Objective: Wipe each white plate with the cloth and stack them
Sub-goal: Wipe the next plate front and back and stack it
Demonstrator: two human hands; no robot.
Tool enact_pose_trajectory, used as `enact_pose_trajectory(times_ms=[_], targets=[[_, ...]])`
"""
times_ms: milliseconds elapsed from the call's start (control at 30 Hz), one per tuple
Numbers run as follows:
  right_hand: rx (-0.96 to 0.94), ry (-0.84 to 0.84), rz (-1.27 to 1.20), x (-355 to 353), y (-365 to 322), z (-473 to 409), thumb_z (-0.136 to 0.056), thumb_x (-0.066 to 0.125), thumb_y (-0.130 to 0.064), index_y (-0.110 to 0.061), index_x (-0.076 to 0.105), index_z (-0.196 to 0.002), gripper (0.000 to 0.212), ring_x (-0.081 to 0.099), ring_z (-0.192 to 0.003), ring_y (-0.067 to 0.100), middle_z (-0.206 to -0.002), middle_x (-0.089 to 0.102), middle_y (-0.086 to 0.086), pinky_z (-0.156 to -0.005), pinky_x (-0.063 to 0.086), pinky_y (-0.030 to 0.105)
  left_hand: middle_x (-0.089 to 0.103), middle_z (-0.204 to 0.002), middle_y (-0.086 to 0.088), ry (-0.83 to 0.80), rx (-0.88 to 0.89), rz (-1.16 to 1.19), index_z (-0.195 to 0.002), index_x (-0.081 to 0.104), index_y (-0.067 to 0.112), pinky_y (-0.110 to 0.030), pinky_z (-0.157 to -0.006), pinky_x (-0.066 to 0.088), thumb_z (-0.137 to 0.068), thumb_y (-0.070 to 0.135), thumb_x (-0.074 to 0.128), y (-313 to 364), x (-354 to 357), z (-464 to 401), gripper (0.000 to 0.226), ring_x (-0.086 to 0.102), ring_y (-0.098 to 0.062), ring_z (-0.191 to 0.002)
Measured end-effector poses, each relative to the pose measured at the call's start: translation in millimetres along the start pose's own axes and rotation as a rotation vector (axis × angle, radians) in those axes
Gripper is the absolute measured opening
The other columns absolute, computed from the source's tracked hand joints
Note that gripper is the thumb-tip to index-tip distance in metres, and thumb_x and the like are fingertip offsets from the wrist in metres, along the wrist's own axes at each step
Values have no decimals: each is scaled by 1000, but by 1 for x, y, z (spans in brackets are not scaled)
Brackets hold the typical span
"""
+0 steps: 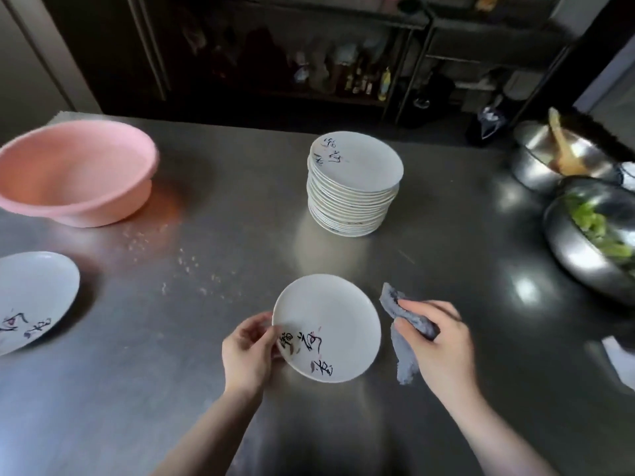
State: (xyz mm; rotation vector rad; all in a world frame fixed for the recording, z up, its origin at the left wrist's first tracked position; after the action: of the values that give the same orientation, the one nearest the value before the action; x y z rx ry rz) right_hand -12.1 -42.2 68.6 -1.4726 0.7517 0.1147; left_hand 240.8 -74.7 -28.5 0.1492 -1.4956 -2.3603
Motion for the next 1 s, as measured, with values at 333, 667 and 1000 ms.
enact_pose_trajectory(times_ms=[333, 667, 1000], targets=[[-22, -147, -64, -4, 43, -12, -75, 74, 4, -35, 68, -86, 41, 58, -89, -2, -95, 60, -7, -77, 39, 4, 75, -73, -1, 27, -34, -412, -97, 71, 20, -39, -65, 60, -84, 2, 67, -19, 23, 29, 22, 72, -23, -67], [-160, -533, 587, 74, 46, -35, -87, 57, -13, -23, 58, -126, 40, 46, -118, 18, -126, 51, -4, -93, 39, 26, 71, -96, -5, -88, 319, -1062, -104, 74, 20, -31, -73, 49, -85, 14, 66, 28, 55, -11, 22, 66, -27, -89], [-535, -746, 450, 70, 48, 13, -81, 61, -3, -18, 72, -100, 26, 51, -94, 21, -102, 61, -6, -74, 50, 32, 75, -81, -1, -43, 253, -863, -93, 78, 18, -29, -70, 51, -80, 2, 64, 14, 50, -21, 25, 67, -21, -79]])
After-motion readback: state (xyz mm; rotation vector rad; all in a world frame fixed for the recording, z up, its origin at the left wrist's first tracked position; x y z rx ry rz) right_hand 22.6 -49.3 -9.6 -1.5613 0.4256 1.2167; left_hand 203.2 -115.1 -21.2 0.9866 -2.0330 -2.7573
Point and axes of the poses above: each hand's wrist, its own z-axis away from the middle knuckle, its own x-axis out of the palm, y = z × x, the point moved 3 cm from there along -z, towards the middle knuckle
